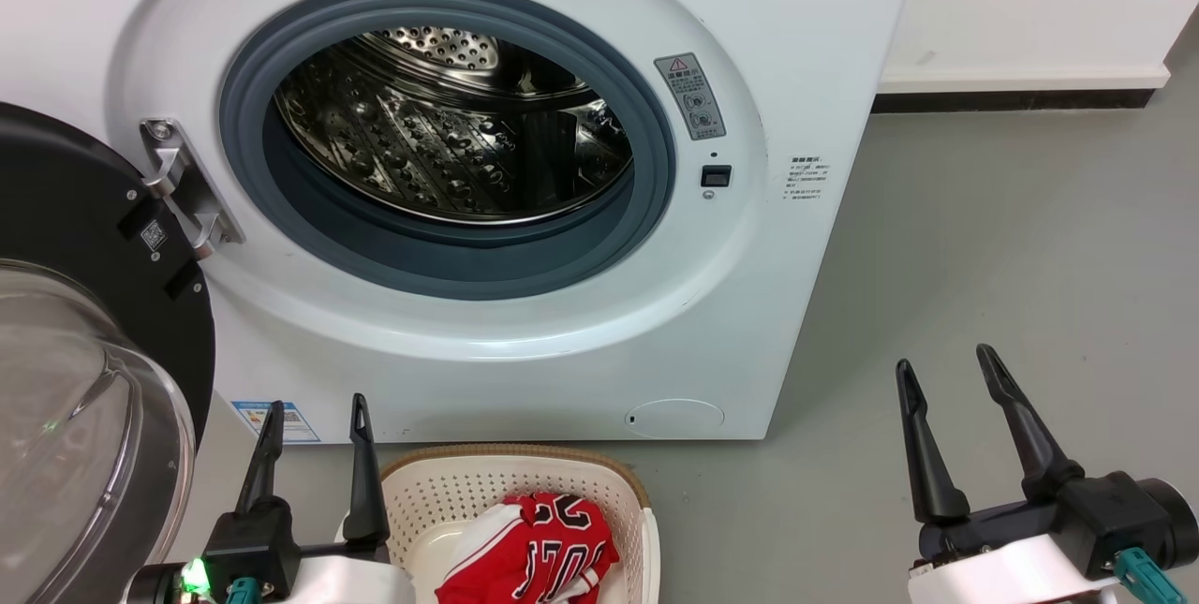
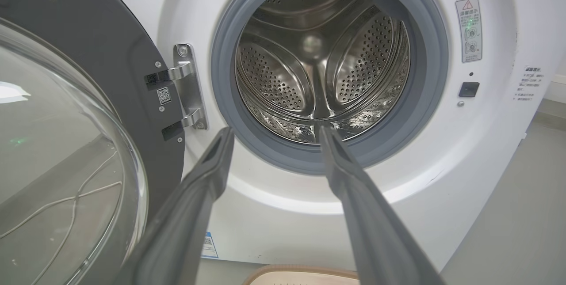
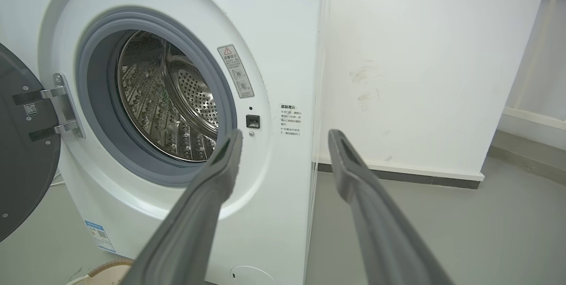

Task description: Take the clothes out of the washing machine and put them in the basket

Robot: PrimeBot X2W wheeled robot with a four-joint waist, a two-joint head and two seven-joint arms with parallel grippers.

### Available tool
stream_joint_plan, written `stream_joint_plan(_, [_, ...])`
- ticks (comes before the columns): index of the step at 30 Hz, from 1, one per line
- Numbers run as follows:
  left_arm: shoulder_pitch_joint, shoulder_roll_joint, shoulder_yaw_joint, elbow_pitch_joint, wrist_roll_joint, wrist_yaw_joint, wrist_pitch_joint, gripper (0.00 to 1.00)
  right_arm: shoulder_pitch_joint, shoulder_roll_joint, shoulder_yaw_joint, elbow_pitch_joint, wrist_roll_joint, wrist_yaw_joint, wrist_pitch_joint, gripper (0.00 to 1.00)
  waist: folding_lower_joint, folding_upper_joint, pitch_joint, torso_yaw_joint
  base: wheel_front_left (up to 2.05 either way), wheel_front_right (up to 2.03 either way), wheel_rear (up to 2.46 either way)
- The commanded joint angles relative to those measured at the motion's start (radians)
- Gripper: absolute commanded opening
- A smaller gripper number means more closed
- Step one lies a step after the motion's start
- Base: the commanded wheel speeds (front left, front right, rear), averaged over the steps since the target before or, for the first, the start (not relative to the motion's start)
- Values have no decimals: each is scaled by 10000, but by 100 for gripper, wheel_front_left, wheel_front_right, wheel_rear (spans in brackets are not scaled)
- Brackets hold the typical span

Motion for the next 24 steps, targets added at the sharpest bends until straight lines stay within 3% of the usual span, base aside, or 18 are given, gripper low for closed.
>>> stream_joint_plan(1, [77,-20,-32,23,-42,15,-26,100,96,10,-12,26,82,-7,-19,100,1,0,-26,-5,0,0,0])
stream_joint_plan(24, [124,-23,15,161,-56,101,-26,100,153,10,55,53,151,-9,-19,100,1,0,-130,-3,0,0,0])
